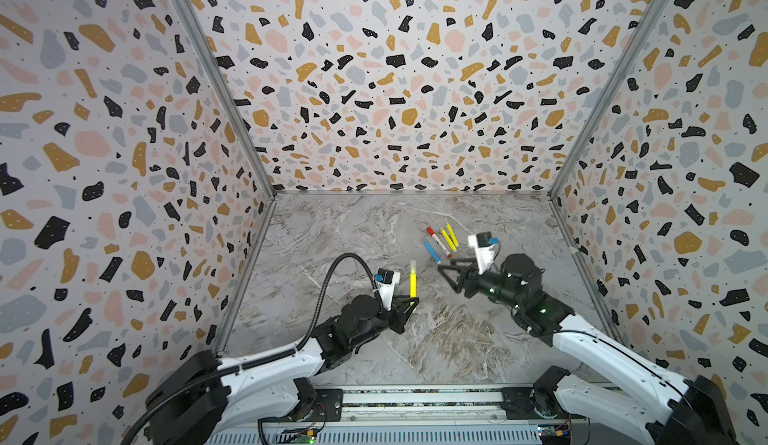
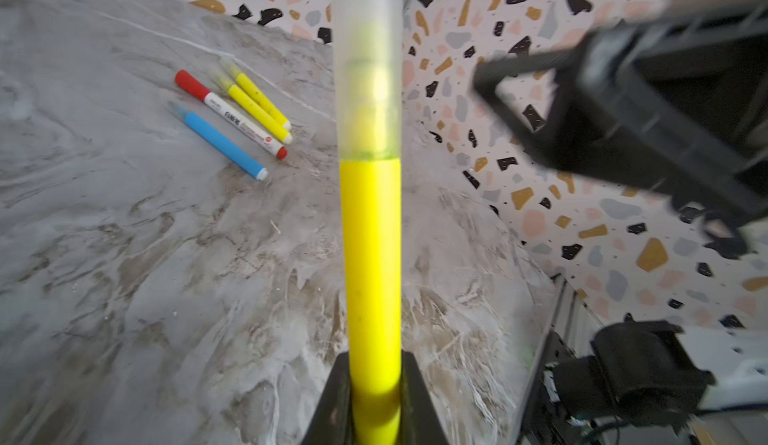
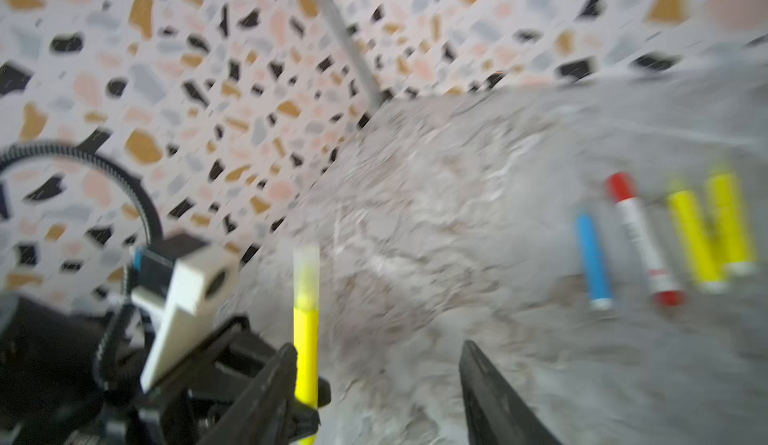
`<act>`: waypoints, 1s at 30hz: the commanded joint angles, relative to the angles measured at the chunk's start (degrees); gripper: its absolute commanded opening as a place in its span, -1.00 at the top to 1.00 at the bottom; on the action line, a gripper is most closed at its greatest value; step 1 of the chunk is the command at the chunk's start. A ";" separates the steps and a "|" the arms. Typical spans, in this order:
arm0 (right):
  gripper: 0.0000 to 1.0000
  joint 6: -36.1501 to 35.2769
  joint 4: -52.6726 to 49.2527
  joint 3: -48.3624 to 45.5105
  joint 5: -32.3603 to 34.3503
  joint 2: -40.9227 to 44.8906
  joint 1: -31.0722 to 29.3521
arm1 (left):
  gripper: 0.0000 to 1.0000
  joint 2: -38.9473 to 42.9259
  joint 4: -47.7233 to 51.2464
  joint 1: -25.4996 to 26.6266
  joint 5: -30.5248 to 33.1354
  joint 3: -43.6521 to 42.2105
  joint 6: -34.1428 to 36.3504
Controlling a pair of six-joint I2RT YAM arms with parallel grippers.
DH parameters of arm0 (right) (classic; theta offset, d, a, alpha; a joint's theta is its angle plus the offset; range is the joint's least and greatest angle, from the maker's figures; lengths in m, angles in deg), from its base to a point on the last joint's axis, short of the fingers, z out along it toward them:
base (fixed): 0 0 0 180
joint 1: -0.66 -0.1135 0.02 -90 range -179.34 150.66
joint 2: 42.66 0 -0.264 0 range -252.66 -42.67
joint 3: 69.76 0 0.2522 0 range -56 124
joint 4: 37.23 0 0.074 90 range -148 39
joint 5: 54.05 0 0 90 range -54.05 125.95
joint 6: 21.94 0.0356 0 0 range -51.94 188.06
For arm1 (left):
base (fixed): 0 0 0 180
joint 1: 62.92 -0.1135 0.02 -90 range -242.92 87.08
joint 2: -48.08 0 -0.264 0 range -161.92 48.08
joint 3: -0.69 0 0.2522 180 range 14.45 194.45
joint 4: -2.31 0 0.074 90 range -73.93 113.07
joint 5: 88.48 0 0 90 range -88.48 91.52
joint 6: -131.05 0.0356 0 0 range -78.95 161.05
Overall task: Insert the pens into the pen caps
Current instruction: 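Release the cap with the right gripper while the left lays the highlighter down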
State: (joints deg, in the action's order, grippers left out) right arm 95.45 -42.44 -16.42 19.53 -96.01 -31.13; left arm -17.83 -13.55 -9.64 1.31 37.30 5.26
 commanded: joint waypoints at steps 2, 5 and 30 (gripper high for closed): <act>-0.29 -6.98 -16.70 3.41 6.90 5.32 8.05 | 1.00 -12.20 -0.15 -0.97 6.35 8.11 -0.10; -0.30 -7.09 -18.66 -0.39 9.04 7.27 11.50 | 1.00 -20.40 -2.00 -5.34 5.05 12.65 -3.92; -0.30 -9.22 -16.97 -7.51 16.41 11.53 17.68 | -0.99 -27.15 11.81 -11.32 11.49 31.36 -2.39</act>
State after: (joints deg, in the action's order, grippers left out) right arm 89.12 -59.99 -23.59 30.76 -86.11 -13.80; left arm -56.83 -1.88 -20.50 5.20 72.71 -1.45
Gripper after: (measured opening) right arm 0.654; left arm 0.995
